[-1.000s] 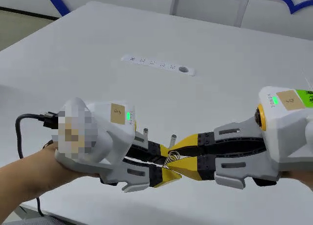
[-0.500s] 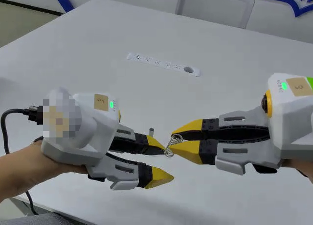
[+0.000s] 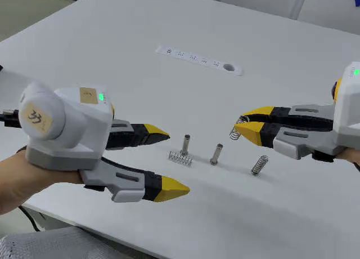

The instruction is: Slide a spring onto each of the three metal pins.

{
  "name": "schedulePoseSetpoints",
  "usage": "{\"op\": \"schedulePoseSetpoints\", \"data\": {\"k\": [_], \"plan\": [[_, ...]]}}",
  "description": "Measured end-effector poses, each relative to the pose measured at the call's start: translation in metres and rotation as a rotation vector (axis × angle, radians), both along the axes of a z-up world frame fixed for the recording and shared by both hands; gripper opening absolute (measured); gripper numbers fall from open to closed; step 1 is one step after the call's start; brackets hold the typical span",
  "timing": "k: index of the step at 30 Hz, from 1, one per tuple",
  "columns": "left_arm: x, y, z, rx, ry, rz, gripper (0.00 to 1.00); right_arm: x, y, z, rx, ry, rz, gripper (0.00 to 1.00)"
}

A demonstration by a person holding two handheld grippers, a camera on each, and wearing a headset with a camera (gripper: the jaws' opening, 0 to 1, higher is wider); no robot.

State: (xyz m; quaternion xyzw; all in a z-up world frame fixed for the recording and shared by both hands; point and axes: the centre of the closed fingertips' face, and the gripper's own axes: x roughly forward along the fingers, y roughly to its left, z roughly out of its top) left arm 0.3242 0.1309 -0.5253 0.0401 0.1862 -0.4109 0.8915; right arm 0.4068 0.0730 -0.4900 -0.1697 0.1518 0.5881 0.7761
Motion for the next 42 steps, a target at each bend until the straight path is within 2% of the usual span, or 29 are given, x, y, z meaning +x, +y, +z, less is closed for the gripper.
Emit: {"op": "schedulePoseSetpoints", "data": {"k": [4,7,14,18,21,23,26,30,33,37,42], "plan": [[0.005,0.008,0.0,-0.011,-0.001,0.035,0.7,0.009,0.004,-0.006,0.002,0.012,-0.035,0.1],[0.009,0.011,0.003,-0.033,-0.017,0.05,0.76,0.014,0.009,-0.012,0.001,0.023,-0.048,0.1],[0.012,0.013,0.0,-0.023,-0.011,0.057,0.9,0.025,0.013,-0.033,-0.021,0.069,-0.102,0.11],[0.013,0.016,-0.003,-0.032,-0.003,0.068,0.93,0.031,0.014,-0.044,-0.042,0.068,-0.132,0.11],[0.012,0.019,-0.006,-0.027,0.006,0.077,0.98,0.034,0.015,-0.05,-0.031,0.105,-0.157,0.11],[0.011,0.02,-0.008,-0.026,0.011,0.083,1.0,0.036,0.016,-0.053,-0.028,0.109,-0.162,0.11],[0.008,0.022,-0.01,-0.026,0.024,0.084,1.0,0.038,0.016,-0.061,-0.037,0.121,-0.169,0.11],[0.007,0.026,-0.015,0.008,0.029,0.093,1.0,0.038,0.016,-0.067,-0.025,0.154,-0.187,0.11],[0.007,0.027,-0.016,0.019,0.031,0.094,1.0,0.038,0.015,-0.072,-0.046,0.138,-0.187,0.11],[0.007,0.027,-0.018,0.017,0.039,0.104,1.0,0.038,0.014,-0.076,-0.042,0.156,-0.194,0.11],[0.005,0.025,-0.014,-0.01,0.044,0.106,1.0,0.038,0.015,-0.082,-0.047,0.157,-0.199,0.11]]}}
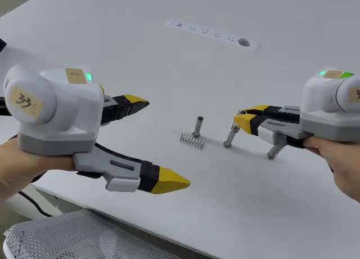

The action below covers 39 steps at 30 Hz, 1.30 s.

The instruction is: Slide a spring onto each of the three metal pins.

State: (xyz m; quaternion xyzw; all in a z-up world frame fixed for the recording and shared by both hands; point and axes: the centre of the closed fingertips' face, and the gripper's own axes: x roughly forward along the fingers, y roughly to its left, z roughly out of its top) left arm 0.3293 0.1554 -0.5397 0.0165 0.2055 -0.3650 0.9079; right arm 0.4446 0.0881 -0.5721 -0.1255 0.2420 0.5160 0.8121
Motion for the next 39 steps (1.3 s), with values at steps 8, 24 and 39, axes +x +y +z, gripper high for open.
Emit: {"op": "schedulePoseSetpoints", "data": {"k": [8,24,39], "plan": [[-0.004,0.002,-0.003,0.005,0.014,0.002,1.0,-0.002,0.001,-0.015,-0.021,0.007,-0.015,0.11],[-0.006,0.007,-0.006,-0.004,0.029,0.02,1.0,-0.003,-0.001,-0.043,-0.09,0.014,-0.005,0.11],[-0.012,0.002,-0.012,-0.001,0.048,0.008,0.99,-0.007,-0.004,-0.029,-0.015,0.041,0.003,0.13]]}}
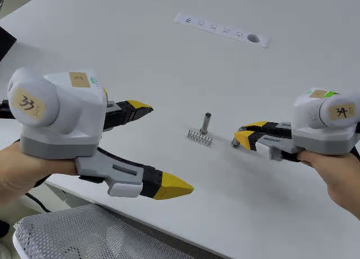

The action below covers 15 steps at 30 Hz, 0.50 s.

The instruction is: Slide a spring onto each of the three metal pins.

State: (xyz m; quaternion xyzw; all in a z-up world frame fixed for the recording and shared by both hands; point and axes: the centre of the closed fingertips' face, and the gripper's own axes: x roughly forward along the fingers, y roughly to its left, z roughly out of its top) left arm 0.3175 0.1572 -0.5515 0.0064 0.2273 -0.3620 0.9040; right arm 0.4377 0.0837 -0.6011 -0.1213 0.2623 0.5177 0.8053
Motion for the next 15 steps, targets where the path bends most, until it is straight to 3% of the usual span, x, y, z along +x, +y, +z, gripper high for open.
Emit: {"op": "schedulePoseSetpoints", "data": {"k": [1,4,7,15], "plan": [[0.0,0.0,0.0,0.0,0.0,0.0,0.99,0.001,-0.001,0.005,0.009,-0.001,-0.006,0.13],[0.0,-0.001,0.001,-0.003,-0.001,0.002,0.99,0.01,-0.006,0.028,0.113,0.02,-0.083,0.15],[0.001,-0.002,0.003,-0.004,-0.006,0.002,0.99,0.019,-0.015,0.037,0.134,0.02,-0.143,0.16],[0.002,0.0,0.014,-0.027,-0.027,0.012,0.99,0.015,-0.016,0.054,0.171,0.013,-0.107,0.16]]}}
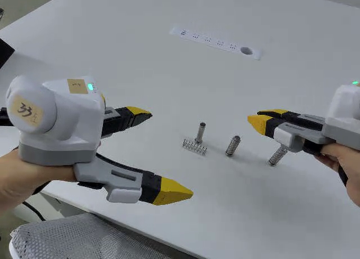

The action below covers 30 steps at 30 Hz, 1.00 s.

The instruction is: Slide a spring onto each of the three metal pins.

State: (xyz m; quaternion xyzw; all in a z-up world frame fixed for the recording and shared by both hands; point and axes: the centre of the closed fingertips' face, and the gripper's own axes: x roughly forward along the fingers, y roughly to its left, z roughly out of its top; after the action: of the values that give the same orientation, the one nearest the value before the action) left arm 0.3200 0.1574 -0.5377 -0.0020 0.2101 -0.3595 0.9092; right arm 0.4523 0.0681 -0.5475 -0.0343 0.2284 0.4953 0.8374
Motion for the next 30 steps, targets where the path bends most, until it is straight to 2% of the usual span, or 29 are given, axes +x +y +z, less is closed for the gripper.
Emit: {"op": "schedulePoseSetpoints", "data": {"k": [3,9,12,16,23,26,30], "plan": [[0.0,0.003,-0.002,0.01,0.003,-0.002,0.99,-0.008,0.005,-0.002,-0.013,0.003,0.026,0.16],[-0.001,0.006,-0.002,0.011,0.007,-0.006,0.99,-0.033,0.029,-0.012,-0.034,0.015,0.118,0.16],[-0.002,0.008,0.0,0.003,0.005,-0.006,0.99,-0.038,0.039,-0.017,-0.051,0.004,0.151,0.16],[-0.004,0.015,0.0,0.01,0.007,0.001,0.99,-0.046,0.052,-0.027,-0.068,0.013,0.183,0.16],[-0.007,0.028,-0.005,0.023,0.024,0.011,1.0,-0.053,0.065,-0.042,-0.105,0.011,0.199,0.16],[-0.008,0.031,-0.006,0.015,0.028,0.013,1.0,-0.051,0.067,-0.049,-0.126,0.025,0.161,0.17],[-0.008,0.032,-0.009,0.021,0.035,0.008,1.0,-0.053,0.071,-0.061,-0.175,0.008,0.159,0.17]]}}
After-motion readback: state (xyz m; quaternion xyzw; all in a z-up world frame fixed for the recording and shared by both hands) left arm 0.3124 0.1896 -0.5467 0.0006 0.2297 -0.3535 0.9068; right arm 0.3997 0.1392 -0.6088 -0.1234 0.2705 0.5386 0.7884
